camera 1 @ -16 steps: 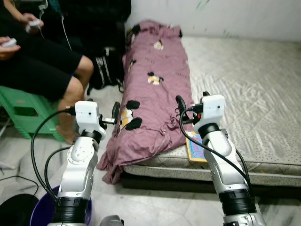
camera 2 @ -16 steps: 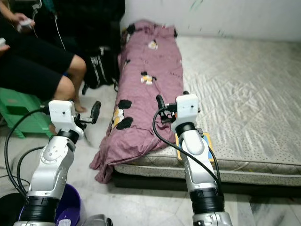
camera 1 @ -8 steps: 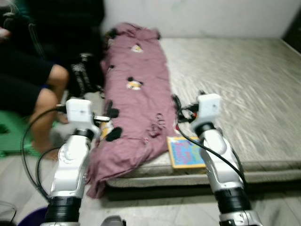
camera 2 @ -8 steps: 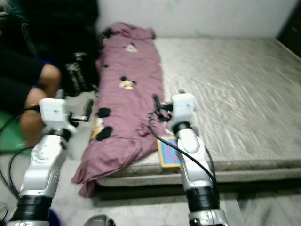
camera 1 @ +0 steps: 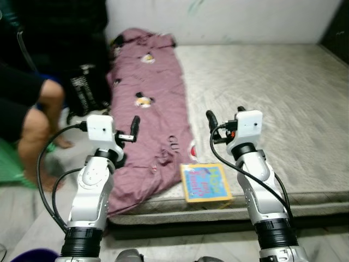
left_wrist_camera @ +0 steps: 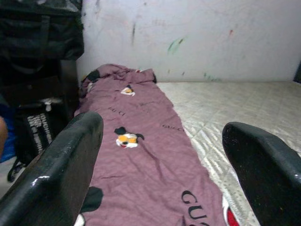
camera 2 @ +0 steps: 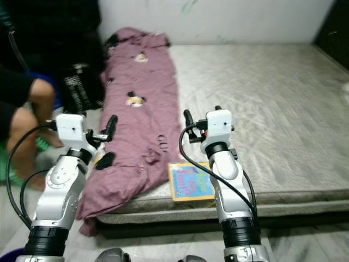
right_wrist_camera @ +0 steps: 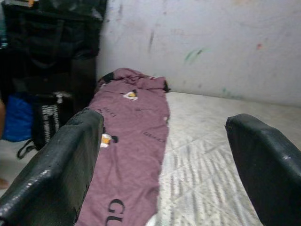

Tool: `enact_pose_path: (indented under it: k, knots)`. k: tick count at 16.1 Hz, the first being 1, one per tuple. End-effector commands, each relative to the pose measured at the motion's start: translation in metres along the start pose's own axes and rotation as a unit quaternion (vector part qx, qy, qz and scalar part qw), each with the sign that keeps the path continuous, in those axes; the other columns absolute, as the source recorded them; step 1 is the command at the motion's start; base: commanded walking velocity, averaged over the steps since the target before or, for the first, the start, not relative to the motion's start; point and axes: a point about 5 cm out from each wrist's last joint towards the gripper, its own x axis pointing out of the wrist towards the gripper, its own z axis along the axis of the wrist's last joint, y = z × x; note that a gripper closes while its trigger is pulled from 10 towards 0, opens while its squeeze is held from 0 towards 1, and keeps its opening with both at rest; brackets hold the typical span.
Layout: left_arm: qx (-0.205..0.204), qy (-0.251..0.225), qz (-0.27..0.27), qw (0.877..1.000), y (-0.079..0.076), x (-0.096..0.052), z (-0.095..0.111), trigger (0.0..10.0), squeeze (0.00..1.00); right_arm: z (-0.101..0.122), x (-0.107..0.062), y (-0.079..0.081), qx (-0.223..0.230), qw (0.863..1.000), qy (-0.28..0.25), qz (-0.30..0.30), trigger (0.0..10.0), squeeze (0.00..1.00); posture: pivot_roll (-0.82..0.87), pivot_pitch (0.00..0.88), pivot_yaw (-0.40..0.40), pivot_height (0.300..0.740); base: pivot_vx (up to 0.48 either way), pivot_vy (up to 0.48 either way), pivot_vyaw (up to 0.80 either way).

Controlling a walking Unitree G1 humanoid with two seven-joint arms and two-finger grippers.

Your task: Clean up the room

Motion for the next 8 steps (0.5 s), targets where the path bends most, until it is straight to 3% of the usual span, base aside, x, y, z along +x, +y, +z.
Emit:
enact_pose_path:
  k: [1, 2, 5, 8]
  knots:
    - [0.004, 0.005, 0.005, 1.0, 0.0019, 0.0004, -0.0004, 10.0, 0.0, 0.0037, 0.0024, 0.0, -0.006, 1.0, -0.007, 0.002, 10.0, 0.0, -0.01, 0.0, -0.024, 0.74, 0.0, 0.0, 0.0]
    - [0.004, 0.005, 0.005, 1.0, 0.0018, 0.0005, -0.0006, 10.0, 0.0, 0.0036, 0.0024, 0.0002, -0.007, 1.0, -0.007, 0.003, 10.0, 0.0, -0.01, 0.0, -0.025, 0.74, 0.0, 0.0, 0.0]
    - [0.005, 0.004, 0.004, 1.0, 0.0013, 0.0009, -0.0003, 10.0, 0.0, 0.0031, 0.0025, 0.0004, -0.008, 1.0, -0.006, 0.003, 10.0, 0.0, -0.01, 0.0, -0.025, 0.74, 0.0, 0.0, 0.53]
    - [0.009, 0.002, 0.005, 1.0, 0.0009, 0.0012, 0.0, 10.0, 0.0, 0.002, 0.0027, 0.0, -0.007, 1.0, -0.004, 0.002, 10.0, 0.0, -0.01, 0.0, -0.025, 0.74, 0.0, 0.0, 0.0]
